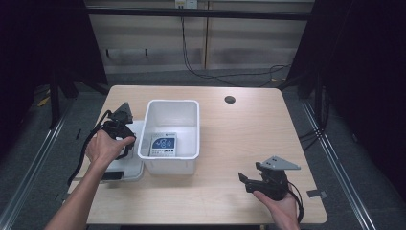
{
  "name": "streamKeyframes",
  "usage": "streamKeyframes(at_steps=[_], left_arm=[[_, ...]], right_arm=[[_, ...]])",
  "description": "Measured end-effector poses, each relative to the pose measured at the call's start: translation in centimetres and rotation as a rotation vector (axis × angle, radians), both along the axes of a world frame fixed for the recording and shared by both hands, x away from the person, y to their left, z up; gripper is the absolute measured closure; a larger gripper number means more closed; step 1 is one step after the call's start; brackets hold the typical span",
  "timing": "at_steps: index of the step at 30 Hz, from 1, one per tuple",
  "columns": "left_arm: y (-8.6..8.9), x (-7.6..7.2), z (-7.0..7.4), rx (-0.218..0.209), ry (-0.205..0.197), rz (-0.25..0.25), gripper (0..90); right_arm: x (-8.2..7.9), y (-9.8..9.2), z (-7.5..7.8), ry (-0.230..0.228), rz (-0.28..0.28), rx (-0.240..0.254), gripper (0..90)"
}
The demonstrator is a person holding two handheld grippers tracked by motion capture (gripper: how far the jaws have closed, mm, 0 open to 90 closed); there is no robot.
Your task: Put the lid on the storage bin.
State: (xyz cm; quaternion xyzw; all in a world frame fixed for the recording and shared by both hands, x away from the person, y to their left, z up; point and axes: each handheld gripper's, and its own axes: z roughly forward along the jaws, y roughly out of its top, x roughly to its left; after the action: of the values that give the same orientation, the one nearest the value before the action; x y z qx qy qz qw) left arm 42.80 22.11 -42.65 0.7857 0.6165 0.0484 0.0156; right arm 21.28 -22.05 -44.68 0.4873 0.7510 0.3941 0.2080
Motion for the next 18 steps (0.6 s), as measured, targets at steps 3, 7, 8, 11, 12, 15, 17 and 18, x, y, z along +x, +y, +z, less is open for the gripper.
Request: streamKeyframes(at_steps=[3,7,8,11,12,15,17,18], left_arm=[[0.3,0.0,0.3,-0.011,0.002,0.000,42.6],[0.5,0.0,0.6,-0.037,0.007,0.004,50.1],[0.6,0.0,0.8,-0.044,0.015,0.000,51.9],[1.1,0.1,1.1,-0.059,0.016,0.005,54.1],[1.3,0.0,1.3,-0.065,0.012,0.015,55.6],[1.9,0.0,1.7,-0.073,0.007,0.022,60.7],[2.5,0.0,2.0,-0.087,0.012,0.030,64.5],[2.5,0.0,2.0,-0.087,0.012,0.030,67.3]], right_arm=[[0.0,0.0,0.0,0.000,0.000,0.001,25.5],[0.0,0.0,0.0,0.000,0.000,0.002,25.5],[0.0,0.0,0.0,0.000,0.001,0.001,25.5],[0.0,0.0,0.0,0.001,0.002,0.001,25.5],[0.0,0.1,0.0,0.002,0.000,0.003,25.5],[0.0,0.0,0.0,0.004,-0.001,0.005,25.6],[0.0,0.0,0.0,0.003,0.000,0.007,25.5],[0.0,0.0,0.0,0.003,0.000,0.007,25.5]])
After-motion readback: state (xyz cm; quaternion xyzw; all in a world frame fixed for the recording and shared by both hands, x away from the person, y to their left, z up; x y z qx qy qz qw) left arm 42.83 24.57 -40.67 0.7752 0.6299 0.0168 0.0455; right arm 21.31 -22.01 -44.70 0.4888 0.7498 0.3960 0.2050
